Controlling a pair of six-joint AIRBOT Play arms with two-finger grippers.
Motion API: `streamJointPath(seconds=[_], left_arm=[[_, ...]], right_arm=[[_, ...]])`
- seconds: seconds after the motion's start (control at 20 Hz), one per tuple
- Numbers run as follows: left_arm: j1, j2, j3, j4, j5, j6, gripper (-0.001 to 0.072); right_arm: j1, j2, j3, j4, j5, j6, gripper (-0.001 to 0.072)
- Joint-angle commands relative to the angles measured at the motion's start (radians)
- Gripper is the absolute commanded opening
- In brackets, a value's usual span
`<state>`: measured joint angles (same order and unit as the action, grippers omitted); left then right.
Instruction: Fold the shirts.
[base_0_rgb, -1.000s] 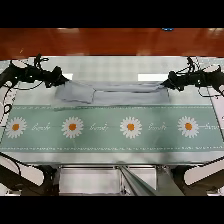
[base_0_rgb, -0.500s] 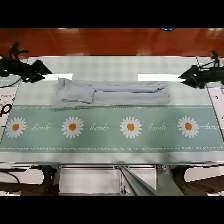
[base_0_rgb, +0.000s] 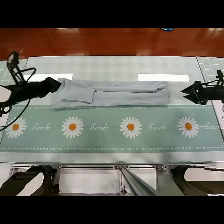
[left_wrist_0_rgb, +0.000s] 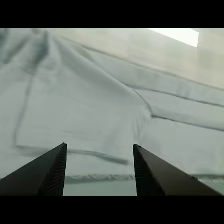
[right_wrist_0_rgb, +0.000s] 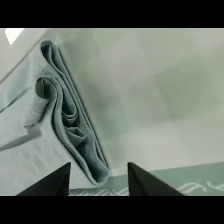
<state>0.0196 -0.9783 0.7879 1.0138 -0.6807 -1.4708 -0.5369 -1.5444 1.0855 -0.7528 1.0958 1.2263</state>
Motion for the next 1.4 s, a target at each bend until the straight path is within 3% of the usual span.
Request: streamJointPath(seconds=[0.0, 0.45, 0.6, 0.65, 0.7, 0.75, 0.85, 0.9, 0.95, 1.0, 1.15, 1.35], left_arm=[[-0.100, 0.031, -0.059, -0.028, 0.063, -0.018, 0.0508], [-0.114, 0.031, -0.059, -0.028, 0.071, -0.027, 0.0508], [-0.114, 0.031, -0.059, -0.028, 0.071, -0.027, 0.0508], [-0.114, 0.031, -0.059, -0.028, 0.071, -0.027, 0.0508], [-0.114, 0.031, -0.059, -0.028, 0.071, -0.027, 0.0508], [-0.114, 0.031, -0.059, -0.028, 0.072, -0.027, 0.0508], [-0.114, 0.031, -0.059, -0.028, 0.071, -0.027, 0.0502], [-0.116, 0.031, -0.059, -0.028, 0.071, -0.027, 0.0385], [-0.121, 0.031, -0.059, -0.028, 0.074, -0.026, 0.0070], [-0.135, 0.029, -0.058, -0.029, 0.089, -0.022, 0.0016], [-0.221, -0.040, -0.021, -0.056, 0.119, -0.023, 0.0016], [-0.383, -0.283, 0.140, -0.062, 0.148, -0.023, 0.0016]], right_arm=[[0.072, -0.076, -0.018, 0.097, -0.054, -0.039, 0.0422], [0.225, -0.244, 0.103, 0.141, -0.042, 0.009, 0.0420], [0.283, -0.260, 0.128, 0.141, -0.048, 0.011, 0.0389], [0.299, -0.260, 0.139, 0.140, -0.047, 0.010, 0.0270], [0.311, -0.260, 0.151, 0.140, -0.044, 0.002, 0.0073], [0.319, -0.259, 0.167, 0.140, -0.028, -0.011, 0.0022], [0.317, -0.243, 0.189, 0.138, 0.024, -0.010, 0.0021], [0.306, -0.214, 0.189, 0.122, 0.044, -0.009, 0.0021], [0.298, -0.180, 0.189, 0.079, 0.066, -0.006, 0.0021], [0.291, -0.131, 0.186, 0.010, 0.087, 0.011, 0.0021], [0.289, 0.061, 0.125, -0.172, 0.102, 0.056, 0.0021], [0.288, 0.322, 0.034, -0.233, 0.138, 0.045, 0.0021]])
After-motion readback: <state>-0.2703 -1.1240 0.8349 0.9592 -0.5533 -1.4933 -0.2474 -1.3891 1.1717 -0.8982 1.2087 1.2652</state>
